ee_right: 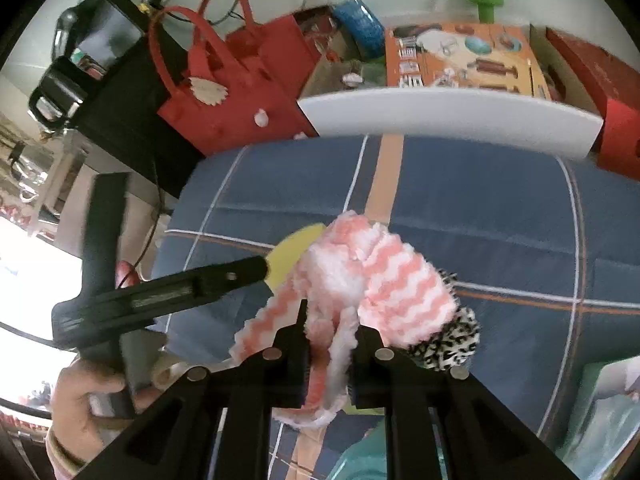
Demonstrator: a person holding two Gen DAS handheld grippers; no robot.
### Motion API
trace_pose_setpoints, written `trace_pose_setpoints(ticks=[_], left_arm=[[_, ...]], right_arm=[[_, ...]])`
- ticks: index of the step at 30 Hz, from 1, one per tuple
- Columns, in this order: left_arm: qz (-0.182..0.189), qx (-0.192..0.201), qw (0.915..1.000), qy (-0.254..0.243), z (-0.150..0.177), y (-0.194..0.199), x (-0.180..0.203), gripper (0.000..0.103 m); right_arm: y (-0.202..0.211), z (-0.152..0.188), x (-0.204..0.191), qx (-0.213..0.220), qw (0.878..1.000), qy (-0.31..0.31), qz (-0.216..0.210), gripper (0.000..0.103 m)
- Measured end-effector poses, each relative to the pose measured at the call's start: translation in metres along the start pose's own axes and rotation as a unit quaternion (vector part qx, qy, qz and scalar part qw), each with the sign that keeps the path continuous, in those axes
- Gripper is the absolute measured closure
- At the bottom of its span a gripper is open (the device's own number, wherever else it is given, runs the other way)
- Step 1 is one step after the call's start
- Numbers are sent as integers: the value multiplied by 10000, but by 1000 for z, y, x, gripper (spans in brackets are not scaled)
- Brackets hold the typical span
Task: Organize soft objects
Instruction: 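Close the right tool on the pink fuzzy cloth, then grasp the yellow sponge with the left tool while the right tool holds the pink cloth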
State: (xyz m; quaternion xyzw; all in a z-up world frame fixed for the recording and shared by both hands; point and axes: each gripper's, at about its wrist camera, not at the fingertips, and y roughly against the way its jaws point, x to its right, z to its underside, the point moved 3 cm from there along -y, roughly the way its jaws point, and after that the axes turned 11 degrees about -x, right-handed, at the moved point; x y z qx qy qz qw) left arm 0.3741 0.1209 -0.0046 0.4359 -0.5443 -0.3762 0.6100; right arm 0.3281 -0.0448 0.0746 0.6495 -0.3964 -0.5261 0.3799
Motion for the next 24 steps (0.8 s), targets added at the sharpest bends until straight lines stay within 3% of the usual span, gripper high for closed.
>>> trace_pose_setpoints(ticks=[7, 9, 13, 16, 24], left_arm=[[-62, -376, 9989, -270, -4, -17, 15, 4], [50, -493, 9983, -297, -6, -22, 18, 19], [142, -515, 9976, -447, -10, -25, 22, 26], [515, -535, 9960, -496, -10, -25, 23, 53], [649, -299, 9963, -481, -4, -20, 21, 65]], right_arm=[[24, 0, 7, 296, 9995, 33, 132, 88], [28, -1, 10, 329, 9993, 30, 167, 88], [30, 1, 14, 332, 9993, 21, 183, 88], [30, 1, 18, 339, 9993, -13, 154, 88], [35, 2, 29, 387, 9990, -207, 80, 88]])
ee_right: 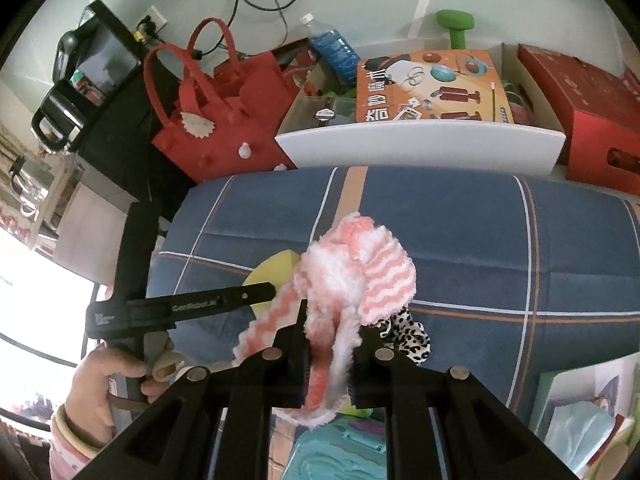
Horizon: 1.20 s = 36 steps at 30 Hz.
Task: Organize soft objects
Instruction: 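Grasp the yellow sponge with the left tool while the right tool holds the pink cloth, then carry the yellow sponge and pink cloth over the white tray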
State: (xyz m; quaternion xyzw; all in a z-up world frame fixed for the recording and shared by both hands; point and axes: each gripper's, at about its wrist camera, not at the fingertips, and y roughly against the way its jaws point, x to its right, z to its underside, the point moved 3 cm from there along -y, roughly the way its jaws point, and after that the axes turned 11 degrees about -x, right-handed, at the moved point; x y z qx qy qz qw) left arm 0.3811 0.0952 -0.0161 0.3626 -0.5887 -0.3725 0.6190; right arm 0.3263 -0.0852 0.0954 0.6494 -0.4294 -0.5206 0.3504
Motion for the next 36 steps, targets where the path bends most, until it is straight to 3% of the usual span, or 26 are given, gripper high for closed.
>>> trace_pose_setpoints(ticks=[6, 17, 28, 36], left_arm=[[22, 277, 9996, -14, 1, 14, 1, 74], [171, 829, 9964, 36, 25, 70, 8, 75], [217, 1154, 9925, -342, 68, 103, 73, 75], [270, 994, 9913, -820, 100, 90, 141, 75]], right_arm=[[24, 6, 7, 166, 9998, -73, -48, 88], [78, 26, 18, 458, 9989, -89, 13, 88], [120, 63, 51, 572, 9979, -282, 95, 88], [140, 91, 91, 609, 9970, -454, 129, 88]])
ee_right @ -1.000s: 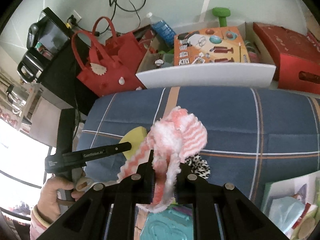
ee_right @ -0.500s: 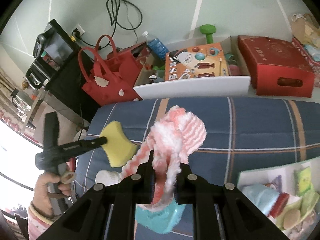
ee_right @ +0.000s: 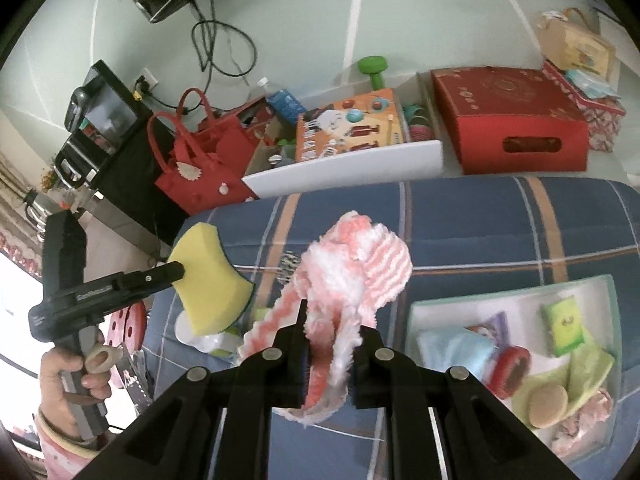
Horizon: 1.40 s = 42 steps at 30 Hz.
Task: Organize soft objects
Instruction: 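Carry the yellow sponge and pink cloth over the white tray, then open both tools to drop the sponge and pink cloth into the tray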
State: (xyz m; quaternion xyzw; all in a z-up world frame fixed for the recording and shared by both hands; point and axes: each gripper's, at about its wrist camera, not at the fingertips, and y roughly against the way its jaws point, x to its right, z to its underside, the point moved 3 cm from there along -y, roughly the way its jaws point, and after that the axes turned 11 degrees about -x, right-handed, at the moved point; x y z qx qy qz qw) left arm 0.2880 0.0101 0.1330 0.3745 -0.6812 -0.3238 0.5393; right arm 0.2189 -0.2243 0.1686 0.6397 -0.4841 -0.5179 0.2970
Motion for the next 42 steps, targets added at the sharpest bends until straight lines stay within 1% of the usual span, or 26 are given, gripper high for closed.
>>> trace_pose_setpoints(ticks=[6, 10, 14, 18, 20, 24, 28, 31, 32, 33, 34, 35, 36, 37, 38, 40, 41, 42], left_arm=[[37, -268, 9987, -436, 14, -32, 61, 75], [101, -477, 9966, -668, 23, -57, 97, 74], [177, -764, 9922, -968, 37, -87, 134, 74], [148, -1105, 9857, -1261, 53, -121, 166, 74], [106, -1286, 9820, -1377, 63, -139, 177, 74], [-22, -1509, 9777, -1463, 75, -167, 186, 74], [-200, -1707, 9757, -1358, 78, -191, 183, 73], [-286, -1821, 9748, -1258, 81, -197, 177, 72], [-274, -1846, 9746, -1234, 83, -196, 176, 69], [-265, -1847, 9748, -1222, 83, -193, 176, 62], [-270, -1828, 9751, -1225, 83, -191, 176, 59], [-288, -1783, 9758, -1236, 82, -185, 176, 52], [-322, -1719, 9767, -1247, 81, -179, 176, 47], [-339, -1663, 9775, -1251, 80, -175, 176, 46], [-345, -1592, 9787, -1250, 77, -169, 177, 45], [-366, -1479, 9808, -1220, 73, -159, 176, 44], [-398, -1411, 9817, -1217, 72, -153, 175, 37], [-436, -1345, 9823, -1227, 70, -149, 174, 27]], right_arm=[[17, 16, 59, -13, 9989, -413, 213, 88], [31, 28, 101, 2, 9965, -645, 527, 88], [44, 38, 142, 29, 9926, -895, 820, 88], [50, 50, 177, -62, 9875, -1101, 1126, 88], [49, 54, 187, -131, 9858, -1171, 1198, 88], [41, 62, 202, -309, 9832, -1239, 1300, 87], [30, 67, 208, -450, 9823, -1283, 1291, 85], [24, 67, 205, -504, 9827, -1264, 1259, 85], [23, 66, 203, -521, 9828, -1232, 1271, 84], [22, 65, 202, -534, 9829, -1189, 1303, 83], [22, 64, 199, -547, 9829, -1141, 1338, 76], [22, 63, 198, -550, 9828, -1121, 1357, 73], [24, 62, 196, -538, 9827, -1106, 1386, 66], [26, 61, 193, -507, 9826, -1091, 1412, 58], [28, 60, 191, -478, 9828, -1074, 1425, 56], [32, 57, 185, -435, 9832, -1020, 1447, 55], [33, 56, 183, -434, 9833, -1000, 1459, 55], [34, 55, 181, -441, 9832, -976, 1481, 55]])
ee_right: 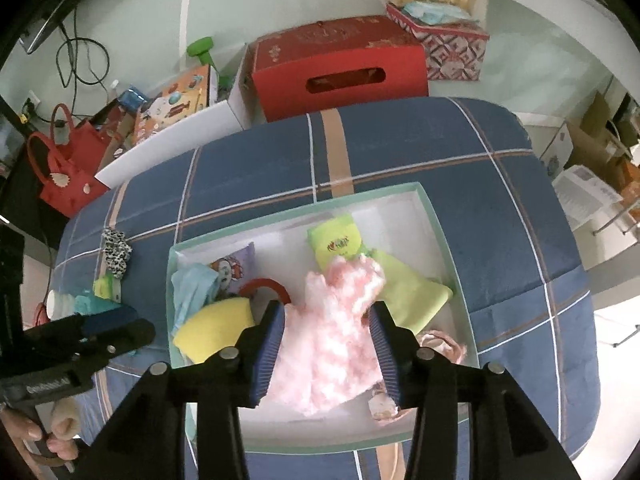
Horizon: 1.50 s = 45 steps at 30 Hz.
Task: Organize soft objects
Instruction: 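Open both tools to drop the sponge and pink cloth into the tray, then move both tools back over the scrunchie and green tissue packet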
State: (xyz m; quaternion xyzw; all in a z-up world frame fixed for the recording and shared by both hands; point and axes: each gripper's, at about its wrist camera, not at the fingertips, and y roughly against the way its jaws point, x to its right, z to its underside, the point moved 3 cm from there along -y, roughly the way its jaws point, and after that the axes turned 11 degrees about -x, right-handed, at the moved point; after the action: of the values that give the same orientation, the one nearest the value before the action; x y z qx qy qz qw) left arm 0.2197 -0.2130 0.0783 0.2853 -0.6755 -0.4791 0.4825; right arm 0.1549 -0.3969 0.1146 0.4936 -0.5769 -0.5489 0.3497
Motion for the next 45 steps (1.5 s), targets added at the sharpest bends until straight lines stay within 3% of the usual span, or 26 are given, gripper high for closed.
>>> trace_pose_setpoints(ticks=[7, 9, 11, 14, 16, 19, 20, 27, 30, 37, 45], left_arm=[[-224, 288, 9993, -5, 3, 24, -17, 19], [-239, 346, 9991, -4, 4, 29, -21, 8], [-236, 426, 9988, -6, 5, 34, -26, 7], [-262, 531, 9982, 12, 5, 44, -38, 7], [-354, 604, 9975, 63, 4, 52, -51, 7], [-576, 749, 9953, 206, 1, 68, -80, 4], [-636, 781, 9946, 246, -1, 72, -88, 1], [-1022, 966, 9865, 840, -10, 102, -171, 0], [-896, 992, 9842, 1164, -8, 105, -201, 0], [-961, 690, 9839, 1343, -9, 90, -233, 0], [-947, 322, 9828, 1552, -15, 66, -250, 0]], right_arm=[[2, 0, -15, -97, 9996, 166, 192, 49], [1, 0, -19, -142, 9994, 180, 242, 48], [0, -1, -24, -170, 9992, 203, 284, 46], [2, -3, -34, -153, 9989, 284, 338, 31], [4, -7, -46, -83, 9982, 435, 400, 15], [4, -12, -65, -20, 9976, 597, 364, 1], [4, -15, -72, 1, 9973, 646, 356, 1], [-2, -34, -132, 113, 9952, 967, 31, 0], [-11, -39, -166, 45, 9928, 1181, -215, 0], [-40, -48, -236, -234, 9851, 1533, -736, 0], [-83, -57, -273, -630, 9786, 1680, -1008, 1]])
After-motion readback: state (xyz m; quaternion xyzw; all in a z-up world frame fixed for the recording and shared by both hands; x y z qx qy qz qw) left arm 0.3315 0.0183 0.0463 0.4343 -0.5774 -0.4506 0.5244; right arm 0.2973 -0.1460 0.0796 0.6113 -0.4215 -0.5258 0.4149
